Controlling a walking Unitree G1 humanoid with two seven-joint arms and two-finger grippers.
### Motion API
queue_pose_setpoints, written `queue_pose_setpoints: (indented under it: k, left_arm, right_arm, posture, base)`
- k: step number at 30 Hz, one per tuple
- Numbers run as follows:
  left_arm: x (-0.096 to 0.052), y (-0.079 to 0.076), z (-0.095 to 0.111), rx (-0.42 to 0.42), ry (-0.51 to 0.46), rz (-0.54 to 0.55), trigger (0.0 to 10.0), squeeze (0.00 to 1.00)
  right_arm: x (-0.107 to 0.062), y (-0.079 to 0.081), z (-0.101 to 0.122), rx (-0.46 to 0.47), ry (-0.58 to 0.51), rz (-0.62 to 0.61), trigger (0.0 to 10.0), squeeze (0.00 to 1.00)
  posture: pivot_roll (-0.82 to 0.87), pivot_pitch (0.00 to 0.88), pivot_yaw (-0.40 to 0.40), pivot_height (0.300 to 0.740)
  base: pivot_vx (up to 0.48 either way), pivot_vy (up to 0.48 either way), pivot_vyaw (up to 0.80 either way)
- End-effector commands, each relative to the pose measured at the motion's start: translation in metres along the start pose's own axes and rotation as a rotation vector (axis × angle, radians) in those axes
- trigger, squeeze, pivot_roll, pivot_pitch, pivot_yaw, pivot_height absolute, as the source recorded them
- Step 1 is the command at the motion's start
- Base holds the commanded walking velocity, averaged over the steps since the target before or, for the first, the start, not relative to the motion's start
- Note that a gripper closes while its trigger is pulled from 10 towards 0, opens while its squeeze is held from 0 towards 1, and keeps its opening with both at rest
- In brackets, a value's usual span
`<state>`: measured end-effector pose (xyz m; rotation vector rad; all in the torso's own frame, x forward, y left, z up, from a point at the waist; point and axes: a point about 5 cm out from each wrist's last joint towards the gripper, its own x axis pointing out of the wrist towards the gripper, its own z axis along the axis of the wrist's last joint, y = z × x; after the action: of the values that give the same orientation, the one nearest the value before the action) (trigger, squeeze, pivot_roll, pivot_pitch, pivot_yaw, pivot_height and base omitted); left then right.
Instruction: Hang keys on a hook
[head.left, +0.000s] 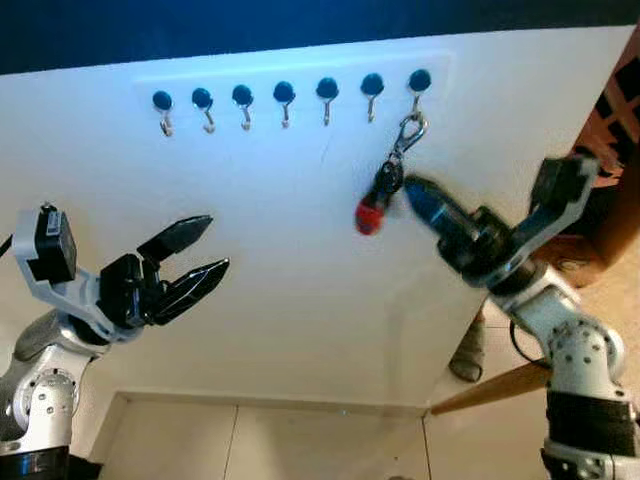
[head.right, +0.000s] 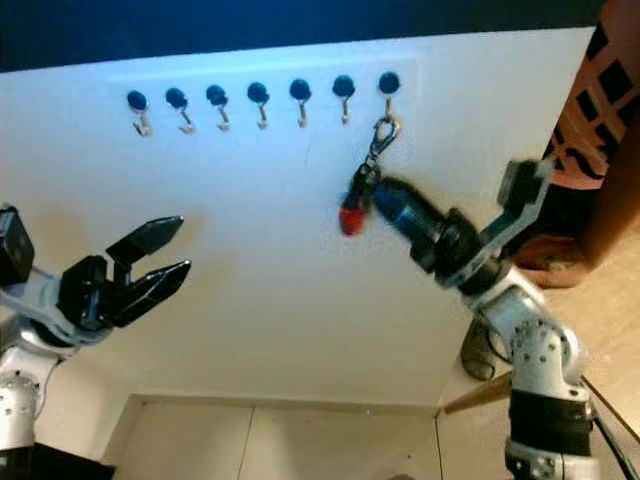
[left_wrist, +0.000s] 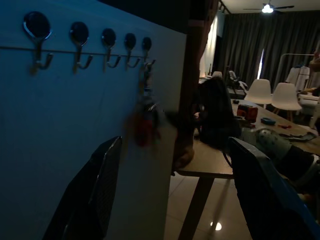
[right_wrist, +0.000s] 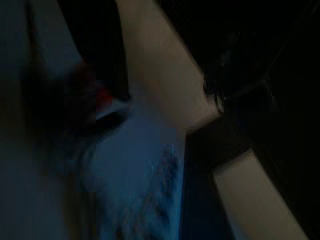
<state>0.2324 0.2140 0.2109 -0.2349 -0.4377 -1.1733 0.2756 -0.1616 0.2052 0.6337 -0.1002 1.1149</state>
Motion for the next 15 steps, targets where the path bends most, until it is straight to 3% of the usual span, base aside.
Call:
queue_pose_setpoints:
  k: [1,5,9,11,15]
  left_arm:
    - [0.000,-0.002,0.005,0.012,0.027,-0.025,10.0,0.00]
    - [0.000,-0.002,0.004,0.006,0.028,-0.031,10.0,0.00]
    - [0.001,-0.004,0.003,-0.008,0.032,-0.042,10.0,0.00]
    - [0.001,-0.004,0.003,-0.010,0.032,-0.044,10.0,0.00]
    - [-0.001,-0.006,-0.002,-0.035,0.047,-0.055,10.0,0.00]
  right_arm:
    - [0.001,-0.001,-0.010,0.010,0.051,-0.005,10.0,0.00]
    - [-0.006,-0.008,-0.031,0.029,0.144,-0.066,10.0,0.00]
    - [-0.031,-0.032,-0.091,0.031,0.437,-0.261,10.0,0.00]
    - [-0.036,-0.036,-0.101,0.029,0.485,-0.298,10.0,0.00]
    - [-0.075,-0.053,-0.156,-0.005,0.798,-0.495,10.0,0.00]
  posture:
    - [-0.16,0.078,0.102,0.740]
    - [-0.16,0.078,0.102,0.740]
    - [-0.16,0.080,0.103,0.740]
    - [-0.16,0.080,0.103,0.740]
    - [-0.16,0.080,0.101,0.740]
  base:
    - [0.000,0.000,0.00]
    - [0.000,0.000,0.00]
    - [0.000,0.000,0.00]
    - [0.000,0.000,0.00]
    - [0.000,0.000,0.00]
